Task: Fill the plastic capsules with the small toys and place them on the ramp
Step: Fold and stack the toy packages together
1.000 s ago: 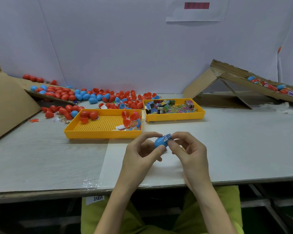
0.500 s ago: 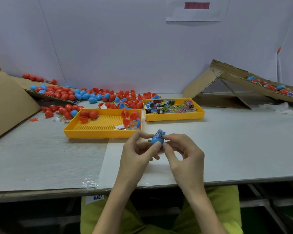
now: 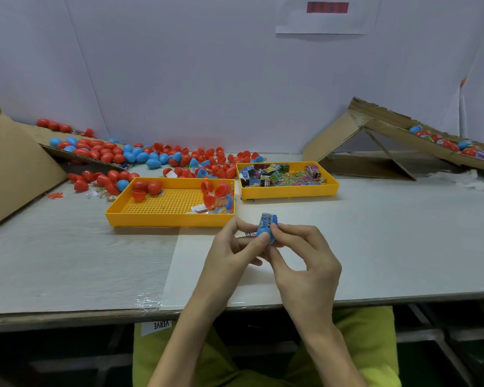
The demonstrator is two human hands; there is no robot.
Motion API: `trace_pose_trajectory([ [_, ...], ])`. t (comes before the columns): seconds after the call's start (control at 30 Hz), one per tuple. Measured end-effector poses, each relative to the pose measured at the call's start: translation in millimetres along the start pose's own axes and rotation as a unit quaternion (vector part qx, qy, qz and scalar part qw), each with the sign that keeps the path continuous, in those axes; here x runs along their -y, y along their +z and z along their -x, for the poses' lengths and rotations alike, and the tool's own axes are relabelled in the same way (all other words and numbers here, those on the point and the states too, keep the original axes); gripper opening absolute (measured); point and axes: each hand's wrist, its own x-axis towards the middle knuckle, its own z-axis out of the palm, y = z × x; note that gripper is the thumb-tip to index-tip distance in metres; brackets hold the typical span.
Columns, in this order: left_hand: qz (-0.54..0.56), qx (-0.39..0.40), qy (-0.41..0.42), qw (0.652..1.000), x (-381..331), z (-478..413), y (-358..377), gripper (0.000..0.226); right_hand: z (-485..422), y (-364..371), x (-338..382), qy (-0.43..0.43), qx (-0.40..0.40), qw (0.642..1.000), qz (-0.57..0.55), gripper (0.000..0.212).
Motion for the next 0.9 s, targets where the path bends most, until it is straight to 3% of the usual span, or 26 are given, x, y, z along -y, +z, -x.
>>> trace_pose_trajectory([
  [0.17,0.017,0.02,-0.014,1.0,1.7,-1.0,-2.4,0.041,-2.0,-1.6,2.5,0.013,0.001,1.0,0.005,0.042],
  [0.57,0.012,0.036,-0.026,0.999,4.2,-3.2,-3.0,0.031,4.4,-0.6,-1.6,0.007,-0.019,1.0,-0.015,0.034],
  [0.8,-0.006,0.011,-0.047,0.999,3.0,-5.6,0.1,0.051,1.5,-1.1,-1.0,-0.01,0.001,1.0,0.017,0.042],
  [0.9,0.022,0.03,-0.046,0.998,3.2,-5.1,-2.7,0.054,2.5,-1.0,-1.0,0.004,-0.027,1.0,0.009,0.034],
])
